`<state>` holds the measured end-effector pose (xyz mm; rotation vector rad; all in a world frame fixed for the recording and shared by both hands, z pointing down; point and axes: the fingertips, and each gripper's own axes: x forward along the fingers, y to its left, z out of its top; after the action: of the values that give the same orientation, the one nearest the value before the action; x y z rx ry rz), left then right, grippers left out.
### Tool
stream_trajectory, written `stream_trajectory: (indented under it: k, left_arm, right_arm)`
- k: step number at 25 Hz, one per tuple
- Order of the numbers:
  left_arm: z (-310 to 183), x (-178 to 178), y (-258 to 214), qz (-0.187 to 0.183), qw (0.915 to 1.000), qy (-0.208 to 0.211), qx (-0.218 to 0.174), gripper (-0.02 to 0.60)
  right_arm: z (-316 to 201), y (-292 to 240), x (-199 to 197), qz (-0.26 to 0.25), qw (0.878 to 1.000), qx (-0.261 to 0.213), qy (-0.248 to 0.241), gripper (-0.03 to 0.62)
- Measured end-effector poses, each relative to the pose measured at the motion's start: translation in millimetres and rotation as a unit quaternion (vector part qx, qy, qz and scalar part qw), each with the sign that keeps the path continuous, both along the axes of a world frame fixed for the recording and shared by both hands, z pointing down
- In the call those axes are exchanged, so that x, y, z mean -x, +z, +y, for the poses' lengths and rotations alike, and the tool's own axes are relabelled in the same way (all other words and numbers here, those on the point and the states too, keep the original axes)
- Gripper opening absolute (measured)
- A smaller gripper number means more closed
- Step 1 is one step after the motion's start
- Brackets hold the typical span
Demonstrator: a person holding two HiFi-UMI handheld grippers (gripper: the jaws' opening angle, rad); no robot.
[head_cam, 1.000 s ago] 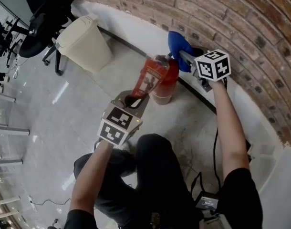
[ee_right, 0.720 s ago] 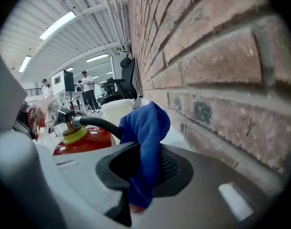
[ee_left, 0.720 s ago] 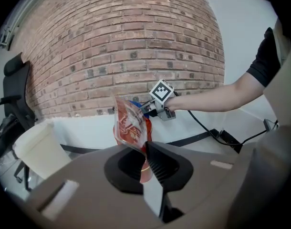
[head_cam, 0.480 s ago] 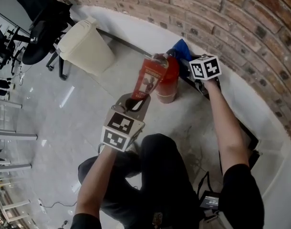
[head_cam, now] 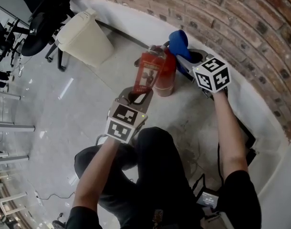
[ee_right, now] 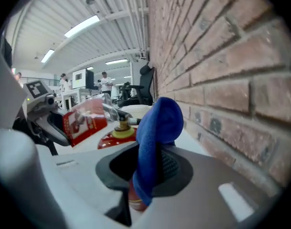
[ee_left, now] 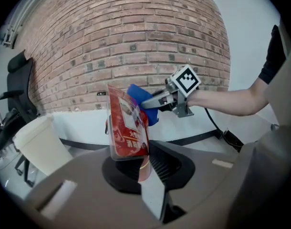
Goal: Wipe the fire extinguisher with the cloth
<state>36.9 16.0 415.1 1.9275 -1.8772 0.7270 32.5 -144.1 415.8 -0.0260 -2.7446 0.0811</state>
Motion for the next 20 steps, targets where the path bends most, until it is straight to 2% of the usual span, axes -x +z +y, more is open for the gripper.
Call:
stream_trajectory:
  k: [3,7,10,13,20]
  left_arm:
    - [4.9,-4.0,6.5,-0.003,0.9999,0.003,0.015,0.057]
    - [16.6,-3.9,9.2,-0.005,0.9996,0.006,0.029,0.075]
    - [20.8,-1.4,-4.0,-0.007,0.9999,0.007,0.007,0.071]
    - [18.7,-5.5,-21.2,-0.012,0.9995,0.016,-0.026,0.057]
    - [11.3,-18.5,-58.9,-0.031,0.9946,0.052,-0.085,0.044]
  right_arm:
    - [34.9,-16.3,2.8,0.010,0.999,-0.008,-0.050,0.072]
    - [55.7,-13.6,-4.3,-0.012,0.997,0.064,-0.052,0.072]
    - [64.3,-10.7,-12.2,-0.037,0.992,0.108,-0.047,0.072]
    - [78.5,-4.0,-20.0,-0.038,0.991,0.119,-0.057,0.072]
    - [133.2,31.2,-30.8,0.018,0.986,0.113,-0.117,0.072]
